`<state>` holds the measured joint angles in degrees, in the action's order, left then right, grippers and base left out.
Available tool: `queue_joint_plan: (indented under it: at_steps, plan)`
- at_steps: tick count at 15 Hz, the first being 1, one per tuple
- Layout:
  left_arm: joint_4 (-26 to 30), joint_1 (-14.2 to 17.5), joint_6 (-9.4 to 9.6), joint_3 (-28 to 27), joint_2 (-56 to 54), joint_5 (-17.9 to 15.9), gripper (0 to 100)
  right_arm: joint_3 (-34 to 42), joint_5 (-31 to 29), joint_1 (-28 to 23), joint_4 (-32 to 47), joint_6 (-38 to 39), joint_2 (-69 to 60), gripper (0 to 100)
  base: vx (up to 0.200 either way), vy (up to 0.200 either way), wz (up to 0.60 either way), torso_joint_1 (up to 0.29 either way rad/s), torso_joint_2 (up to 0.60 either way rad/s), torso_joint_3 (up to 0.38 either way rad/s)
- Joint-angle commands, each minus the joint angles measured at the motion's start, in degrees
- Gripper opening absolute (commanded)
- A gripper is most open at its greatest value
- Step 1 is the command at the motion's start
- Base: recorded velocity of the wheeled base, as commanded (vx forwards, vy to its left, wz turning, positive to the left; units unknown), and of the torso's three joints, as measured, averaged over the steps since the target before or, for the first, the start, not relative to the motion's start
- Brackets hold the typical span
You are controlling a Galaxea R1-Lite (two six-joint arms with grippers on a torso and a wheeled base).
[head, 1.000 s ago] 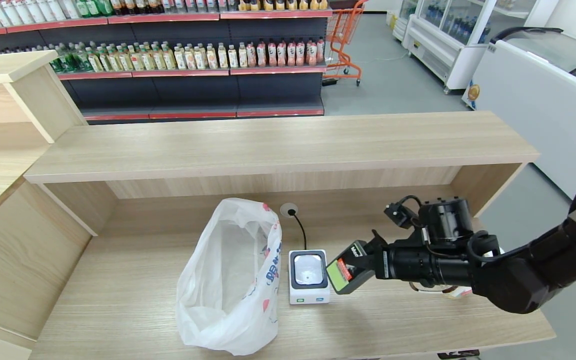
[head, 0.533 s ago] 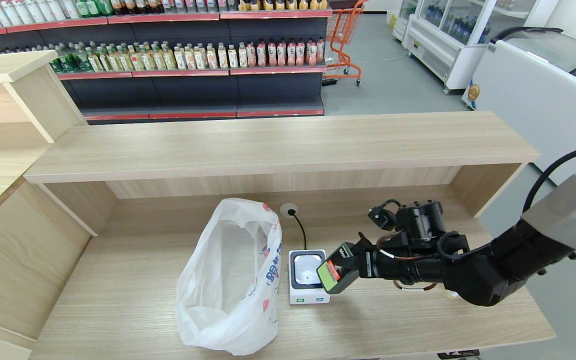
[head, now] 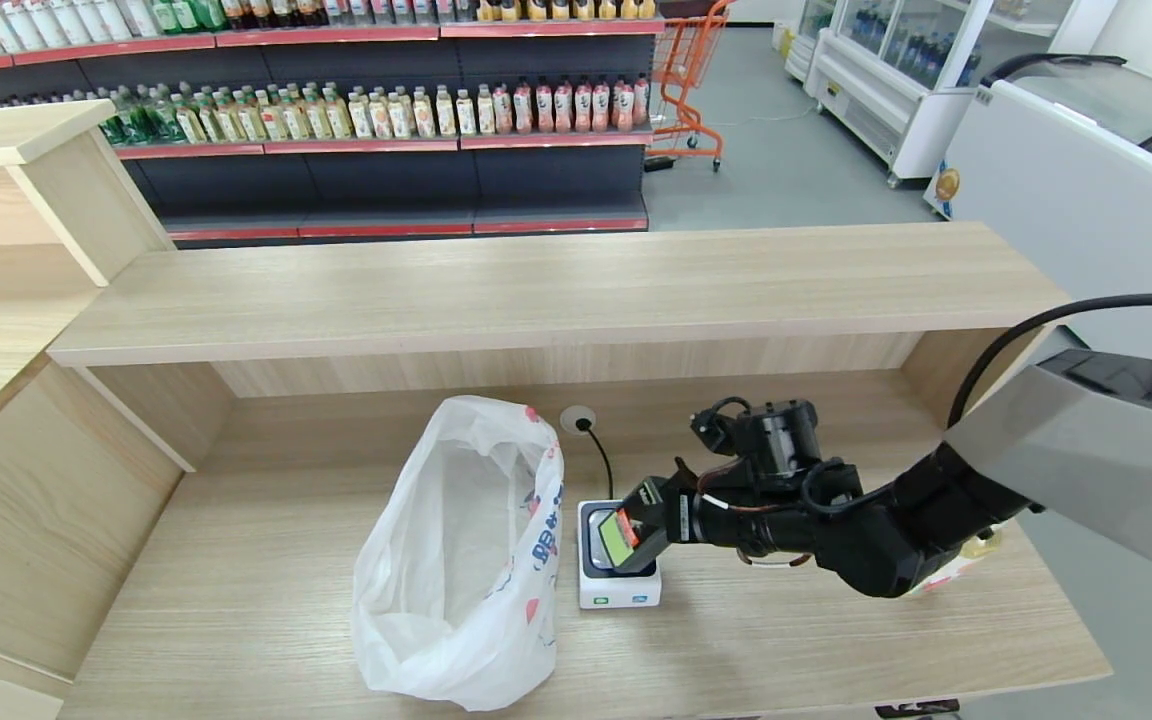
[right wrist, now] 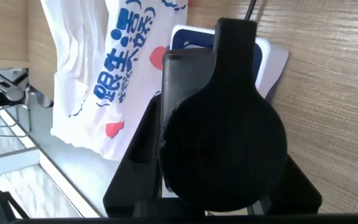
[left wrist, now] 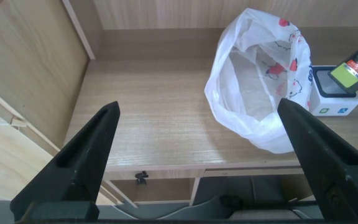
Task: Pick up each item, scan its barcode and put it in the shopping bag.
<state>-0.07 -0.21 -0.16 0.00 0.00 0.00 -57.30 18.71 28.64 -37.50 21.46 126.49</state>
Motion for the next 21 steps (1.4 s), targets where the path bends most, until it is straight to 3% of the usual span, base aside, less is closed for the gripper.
queue_joint_plan:
  at_steps: [1,9,13,14,16,18,21]
  plan:
    - [-0.01,0.03,-0.02,0.0,0.0,0.0,100,-0.8,-0.08,0.46,-0.03,-0.01,1.92,0,0.0,0.0,0.0,0.0,0.0,0.0]
    - [-0.01,0.03,-0.02,0.0,0.0,-0.09,100,-4.05,-0.17,1.07,-0.03,0.25,3.5,0,0.0,0.0,0.0,0.0,0.0,0.0]
    - [-0.01,0.03,-0.02,0.0,0.0,0.0,100,-1.06,-0.26,-0.33,0.14,5.79,-6.96,0,0.0,0.0,0.0,0.0,0.0,0.0]
    - [-0.01,0.03,-0.02,0.0,0.0,0.0,100,1.57,-0.61,-1.39,0.14,4.56,-10.65,0,0.0,0.0,0.0,0.0,0.0,0.0]
    - [-0.01,0.03,-0.02,0.0,0.0,-0.09,100,8.25,-2.36,-5.34,1.11,-8.8,-18.91,0,0.0,0.0,0.0,0.0,0.0,0.0]
    - [-0.01,0.03,-0.02,0.0,0.0,0.0,100,12.38,-8.52,-6.58,0.76,-18.91,-23.22,0,0.0,0.0,0.0,0.0,0.0,0.0]
    - [-0.01,0.03,-0.02,0.0,0.0,0.0,100,12.47,-10.28,-5.34,0.67,-19.43,-24.36,0,0.0,0.0,0.0,0.0,0.0,0.0]
